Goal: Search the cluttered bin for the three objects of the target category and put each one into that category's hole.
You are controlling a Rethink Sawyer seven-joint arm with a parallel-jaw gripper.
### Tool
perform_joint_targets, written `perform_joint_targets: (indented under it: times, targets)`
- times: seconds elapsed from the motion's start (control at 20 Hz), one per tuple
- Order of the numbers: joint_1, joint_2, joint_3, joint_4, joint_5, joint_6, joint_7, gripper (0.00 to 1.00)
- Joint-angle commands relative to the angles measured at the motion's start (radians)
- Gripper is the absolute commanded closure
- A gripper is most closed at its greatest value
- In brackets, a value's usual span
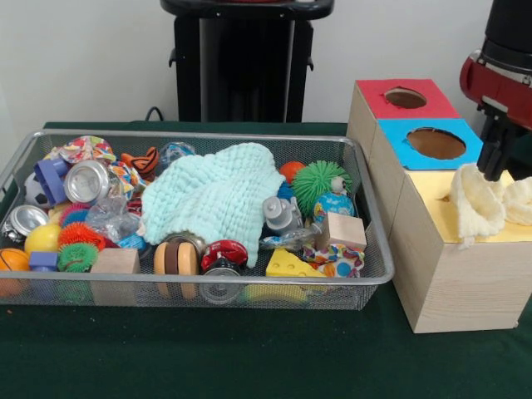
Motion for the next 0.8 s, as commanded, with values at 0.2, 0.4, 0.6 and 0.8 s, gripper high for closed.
perform_joint_targets:
  times: [0.2, 0.4, 0.6, 0.8]
  targets:
    - [-0.016, 0.049, 0.089, 0.133, -0.024, -0.116, 0.053, 1.0]
    - [0.018, 0.071, 0.051, 0.106, -0.039, -0.099, 0.09, 1.0]
    - [0.017, 0.084, 0.069, 0.115, -0.031, -0.131, 0.088, 1.0]
    - [0.018, 0.11, 0.093, 0.13, -0.025, -0.202, 0.087, 1.0]
